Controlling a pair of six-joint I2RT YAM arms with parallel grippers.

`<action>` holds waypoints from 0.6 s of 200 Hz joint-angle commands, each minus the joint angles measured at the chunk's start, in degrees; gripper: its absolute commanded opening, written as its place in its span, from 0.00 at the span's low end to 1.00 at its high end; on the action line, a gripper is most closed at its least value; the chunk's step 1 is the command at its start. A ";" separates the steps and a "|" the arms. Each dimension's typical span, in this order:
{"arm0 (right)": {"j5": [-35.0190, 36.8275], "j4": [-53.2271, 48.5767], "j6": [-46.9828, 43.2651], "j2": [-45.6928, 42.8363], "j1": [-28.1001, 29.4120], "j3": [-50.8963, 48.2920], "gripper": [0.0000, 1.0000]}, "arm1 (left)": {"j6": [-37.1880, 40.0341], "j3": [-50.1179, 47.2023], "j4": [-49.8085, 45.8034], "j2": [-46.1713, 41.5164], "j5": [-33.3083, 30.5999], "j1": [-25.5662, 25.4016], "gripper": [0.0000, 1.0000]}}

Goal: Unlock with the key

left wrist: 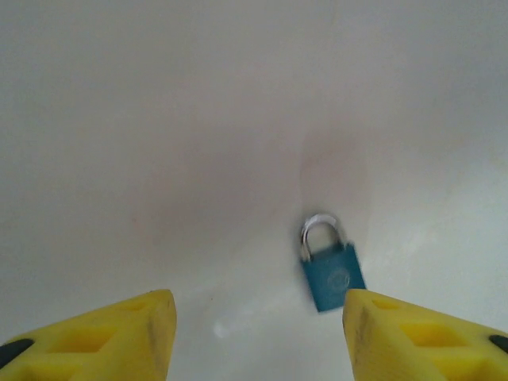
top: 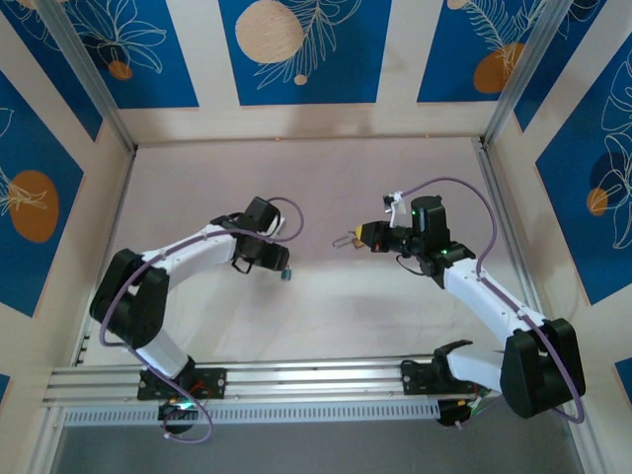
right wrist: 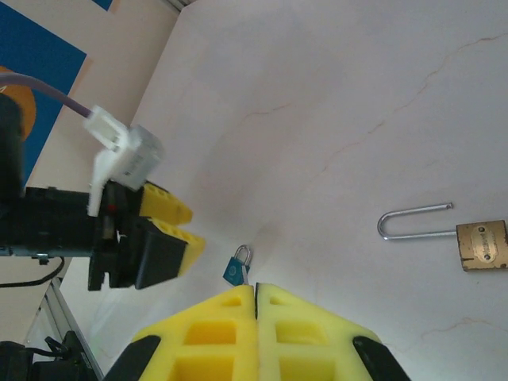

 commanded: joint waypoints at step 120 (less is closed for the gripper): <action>-0.55 0.62 -0.43 -1.38 -0.65 -2.58 0.00 | 1.73 17.56 -11.91 16.62 -3.02 -2.83 0.61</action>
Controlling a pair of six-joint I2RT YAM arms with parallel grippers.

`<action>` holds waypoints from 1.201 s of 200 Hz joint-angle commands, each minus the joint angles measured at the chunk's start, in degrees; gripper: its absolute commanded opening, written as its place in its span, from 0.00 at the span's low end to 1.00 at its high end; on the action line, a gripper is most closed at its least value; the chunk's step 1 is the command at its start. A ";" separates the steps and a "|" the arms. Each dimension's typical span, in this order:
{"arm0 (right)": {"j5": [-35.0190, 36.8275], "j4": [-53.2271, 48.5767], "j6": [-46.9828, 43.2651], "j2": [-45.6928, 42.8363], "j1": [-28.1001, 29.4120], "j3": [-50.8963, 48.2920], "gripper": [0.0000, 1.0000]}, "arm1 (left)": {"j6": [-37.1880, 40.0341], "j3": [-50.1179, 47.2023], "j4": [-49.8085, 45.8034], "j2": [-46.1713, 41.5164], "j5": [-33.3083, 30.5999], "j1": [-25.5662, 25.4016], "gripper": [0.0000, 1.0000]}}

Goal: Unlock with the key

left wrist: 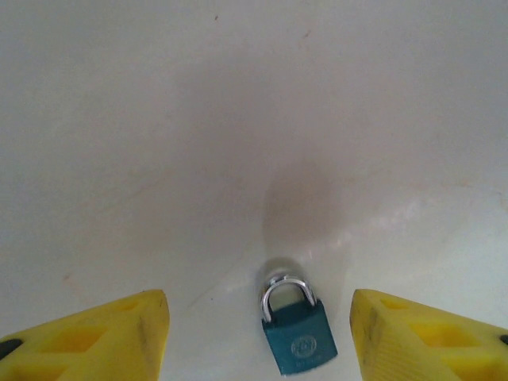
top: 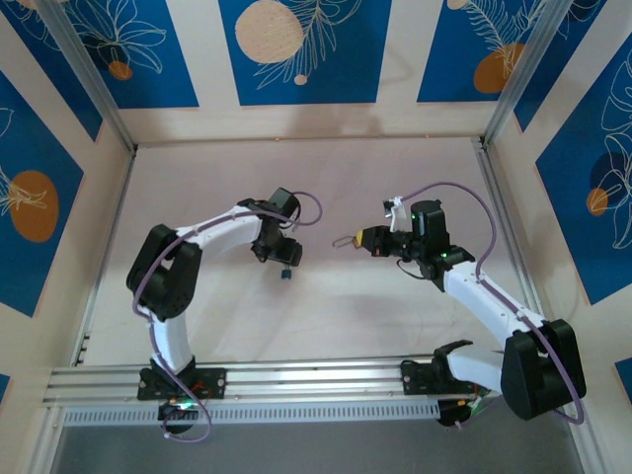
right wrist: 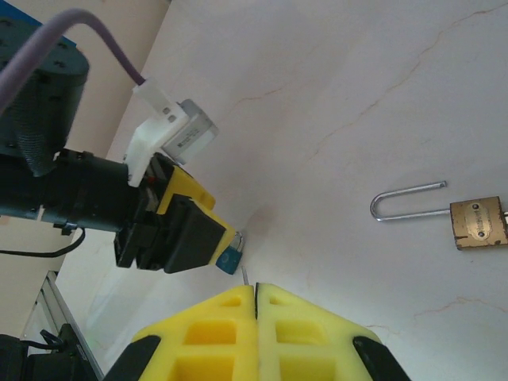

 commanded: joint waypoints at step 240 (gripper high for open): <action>-2.00 0.07 -0.26 -1.55 -1.31 0.14 0.00 | 3.80 -6.62 -5.03 -5.31 -1.42 -0.24 0.53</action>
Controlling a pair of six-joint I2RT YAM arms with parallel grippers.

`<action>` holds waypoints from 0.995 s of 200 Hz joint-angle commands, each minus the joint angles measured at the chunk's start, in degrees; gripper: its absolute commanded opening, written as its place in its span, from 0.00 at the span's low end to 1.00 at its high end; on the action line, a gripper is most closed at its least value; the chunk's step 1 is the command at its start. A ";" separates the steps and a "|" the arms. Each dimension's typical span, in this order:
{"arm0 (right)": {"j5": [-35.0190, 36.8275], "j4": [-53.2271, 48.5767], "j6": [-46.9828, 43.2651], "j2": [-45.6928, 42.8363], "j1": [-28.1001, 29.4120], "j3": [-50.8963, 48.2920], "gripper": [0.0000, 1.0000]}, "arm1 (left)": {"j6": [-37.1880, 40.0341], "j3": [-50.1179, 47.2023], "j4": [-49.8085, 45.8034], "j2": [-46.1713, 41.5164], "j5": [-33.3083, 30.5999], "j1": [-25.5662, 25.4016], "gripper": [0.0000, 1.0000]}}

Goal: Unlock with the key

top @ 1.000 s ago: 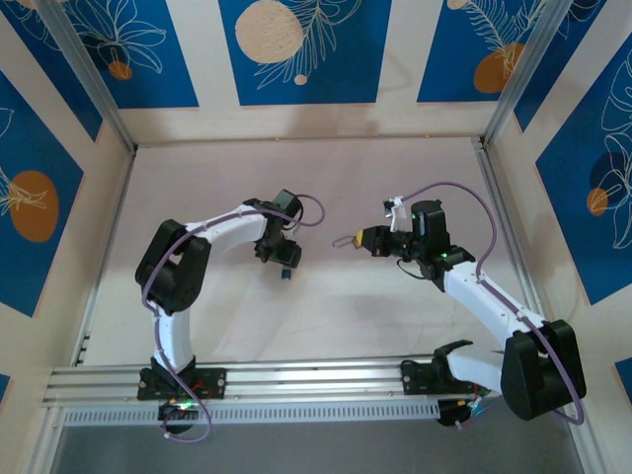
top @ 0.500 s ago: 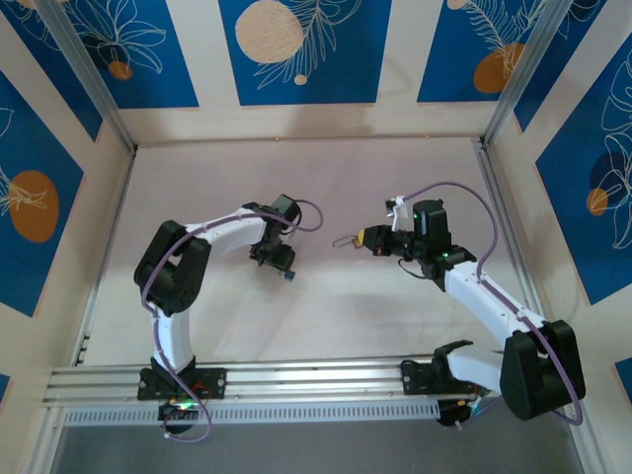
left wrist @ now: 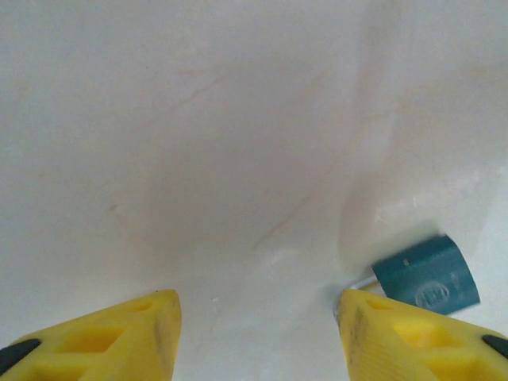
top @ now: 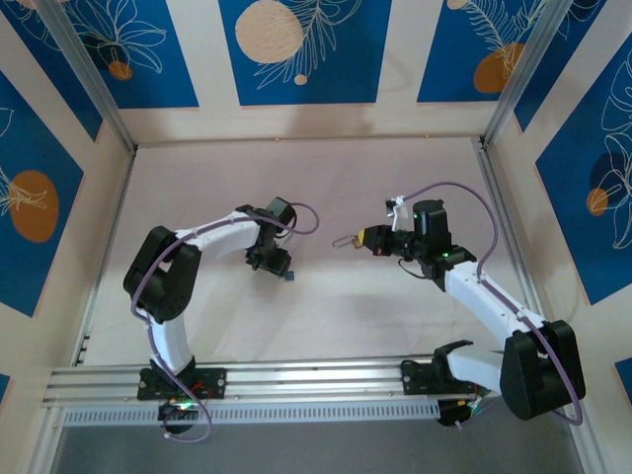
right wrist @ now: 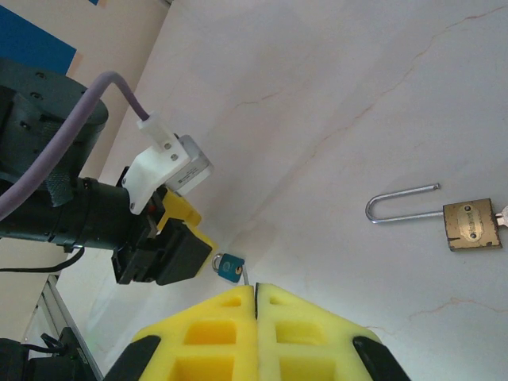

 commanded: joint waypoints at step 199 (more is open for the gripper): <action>-0.88 -2.01 -0.34 -3.46 -0.28 0.42 0.00 | -0.08 -2.63 2.54 0.85 -1.61 0.43 0.48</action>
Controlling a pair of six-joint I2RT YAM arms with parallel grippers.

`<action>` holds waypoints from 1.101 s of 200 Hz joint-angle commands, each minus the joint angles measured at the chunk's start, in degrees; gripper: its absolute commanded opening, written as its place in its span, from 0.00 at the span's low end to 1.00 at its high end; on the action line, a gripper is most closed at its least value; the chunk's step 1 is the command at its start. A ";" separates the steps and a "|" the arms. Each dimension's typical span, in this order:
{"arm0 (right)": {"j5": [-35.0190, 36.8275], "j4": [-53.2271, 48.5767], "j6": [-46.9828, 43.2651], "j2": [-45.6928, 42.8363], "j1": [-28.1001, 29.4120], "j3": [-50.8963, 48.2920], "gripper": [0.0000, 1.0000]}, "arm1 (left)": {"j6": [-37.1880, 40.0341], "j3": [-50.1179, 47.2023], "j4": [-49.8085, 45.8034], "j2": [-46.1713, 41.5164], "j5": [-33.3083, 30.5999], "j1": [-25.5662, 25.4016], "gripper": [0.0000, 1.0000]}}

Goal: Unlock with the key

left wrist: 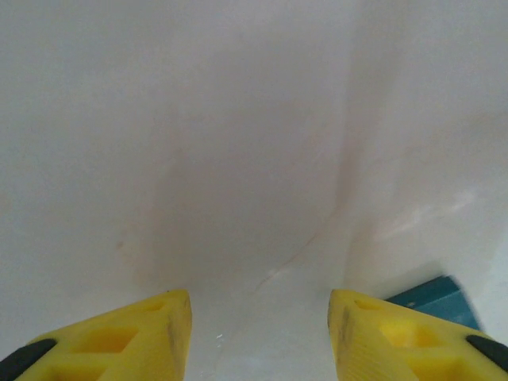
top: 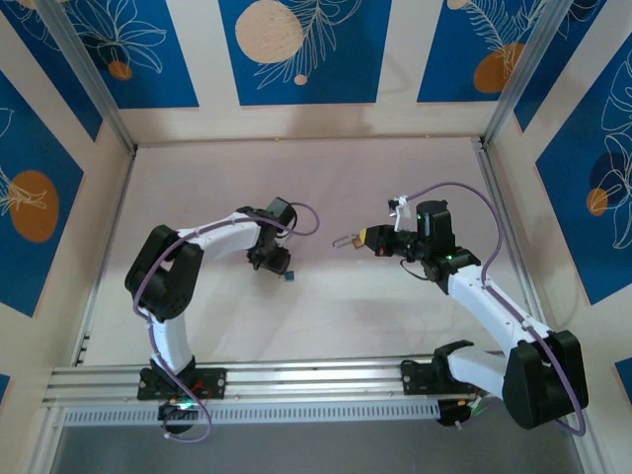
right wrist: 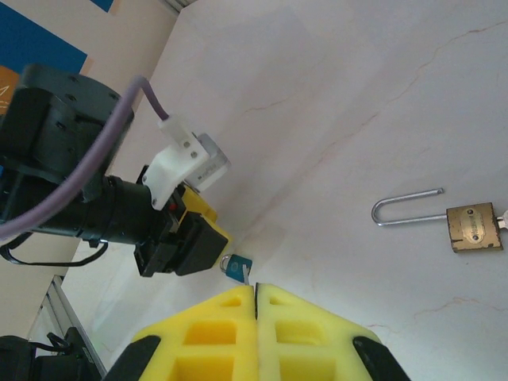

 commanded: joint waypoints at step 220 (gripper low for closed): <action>-0.03 -0.27 -0.19 -1.13 -0.24 -1.17 0.00 | 9.35 5.17 -8.70 -3.13 11.11 -3.06 0.54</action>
